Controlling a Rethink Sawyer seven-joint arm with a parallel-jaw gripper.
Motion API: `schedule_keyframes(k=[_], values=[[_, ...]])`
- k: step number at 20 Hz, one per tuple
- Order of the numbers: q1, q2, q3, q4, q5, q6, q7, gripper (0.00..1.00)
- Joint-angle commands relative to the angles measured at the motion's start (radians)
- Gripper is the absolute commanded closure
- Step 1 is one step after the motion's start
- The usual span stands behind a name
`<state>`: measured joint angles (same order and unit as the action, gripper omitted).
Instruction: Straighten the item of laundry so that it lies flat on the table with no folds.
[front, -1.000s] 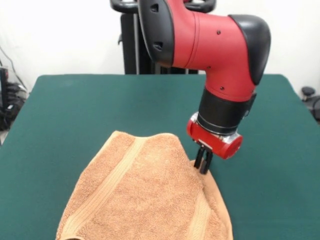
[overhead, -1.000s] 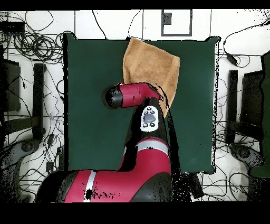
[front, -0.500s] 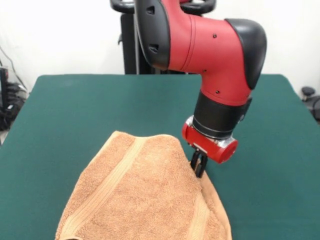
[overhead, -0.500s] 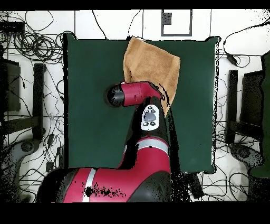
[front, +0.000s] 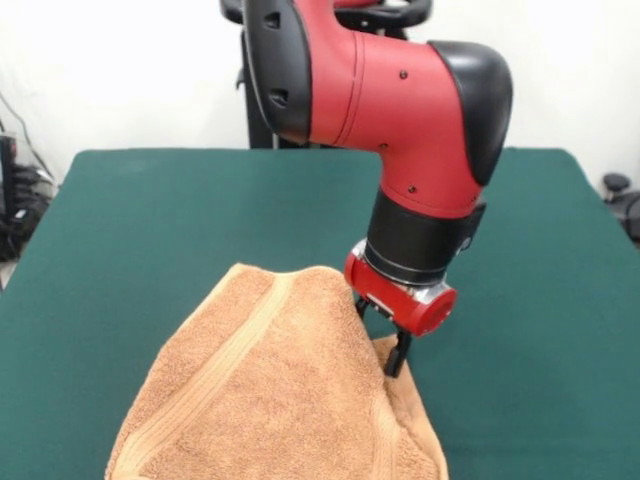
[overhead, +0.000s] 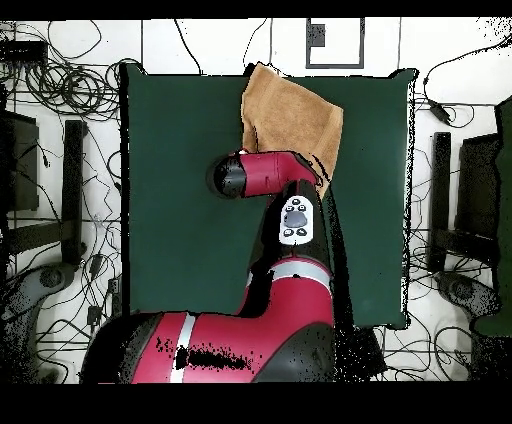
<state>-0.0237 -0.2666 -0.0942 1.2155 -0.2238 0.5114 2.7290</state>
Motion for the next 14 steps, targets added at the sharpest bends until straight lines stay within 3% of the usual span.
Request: schedule_keyframes(k=[1, 12, 13, 14], values=[[-0.003, 0.102, 0.059, -0.003, -0.001, -0.012, 0.010, 0.00], [-0.048, 0.118, 0.131, -0.041, -0.011, 0.030, -0.100, 0.00], [-0.042, 0.123, 0.123, -0.052, -0.027, 0.027, -0.100, 1.00], [-0.038, 0.131, 0.116, -0.062, -0.034, 0.023, -0.098, 1.00]])
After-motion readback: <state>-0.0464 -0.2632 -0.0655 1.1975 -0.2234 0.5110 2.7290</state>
